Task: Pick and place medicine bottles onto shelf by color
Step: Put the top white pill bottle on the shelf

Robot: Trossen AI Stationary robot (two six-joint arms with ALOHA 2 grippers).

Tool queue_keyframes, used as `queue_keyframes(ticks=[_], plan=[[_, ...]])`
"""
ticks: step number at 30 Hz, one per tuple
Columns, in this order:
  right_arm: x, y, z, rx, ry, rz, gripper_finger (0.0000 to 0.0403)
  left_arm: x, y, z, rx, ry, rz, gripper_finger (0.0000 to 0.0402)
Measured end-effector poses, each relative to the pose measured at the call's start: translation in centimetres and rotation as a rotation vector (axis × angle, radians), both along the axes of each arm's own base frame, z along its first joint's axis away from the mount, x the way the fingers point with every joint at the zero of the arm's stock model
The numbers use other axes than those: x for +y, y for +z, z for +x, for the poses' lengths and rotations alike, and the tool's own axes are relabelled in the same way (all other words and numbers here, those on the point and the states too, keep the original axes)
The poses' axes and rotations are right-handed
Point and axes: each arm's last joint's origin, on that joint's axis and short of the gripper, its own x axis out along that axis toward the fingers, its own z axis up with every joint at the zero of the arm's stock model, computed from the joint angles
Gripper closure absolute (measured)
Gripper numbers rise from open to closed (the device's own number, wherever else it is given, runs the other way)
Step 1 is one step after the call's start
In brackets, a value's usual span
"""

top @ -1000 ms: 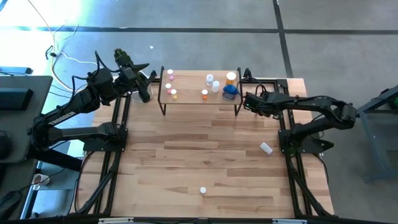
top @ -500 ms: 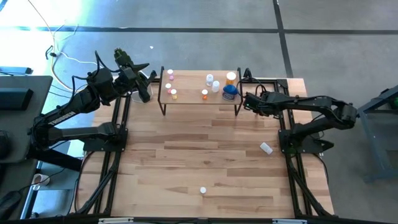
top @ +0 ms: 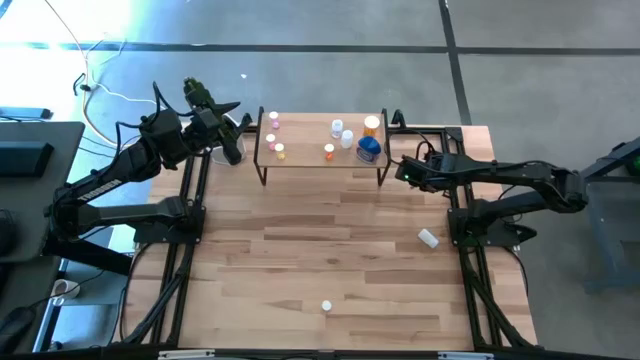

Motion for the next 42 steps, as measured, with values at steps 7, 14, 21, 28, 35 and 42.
queue_keyframes(ticks=[7, 14, 21, 28, 35, 42], plan=[[1.2, 1.8, -0.3, -0.038, 0.026, 0.009, 0.0345, 0.0, 0.0, 0.0, -0.001, -0.015, -0.002, 0.0174], [2.6, 4.3, 0.6, -0.072, 0.11, 0.039, 0.0345, -0.2, -0.2, 0.1, 0.014, -0.069, -0.017, 0.0174], [3.8, 6.2, 1.3, -0.141, 0.163, 0.033, 0.0345, -0.2, -0.7, 0.1, 0.055, -0.071, -0.047, 0.0174], [5.4, 8.7, 2.4, -0.254, 0.264, -0.002, 0.0345, -0.4, -1.4, 0.1, 0.049, -0.102, -0.158, 0.0174], [7.1, 10.3, 3.8, -0.403, 0.381, -0.08, 0.0345, -0.9, -2.0, 0.3, 0.007, -0.234, -0.33, 0.0174], [7.9, 11.4, 5.5, -0.539, 0.497, -0.181, 0.0345, -2.1, -2.2, 1.3, -0.019, -0.353, -0.42, 0.0174]])
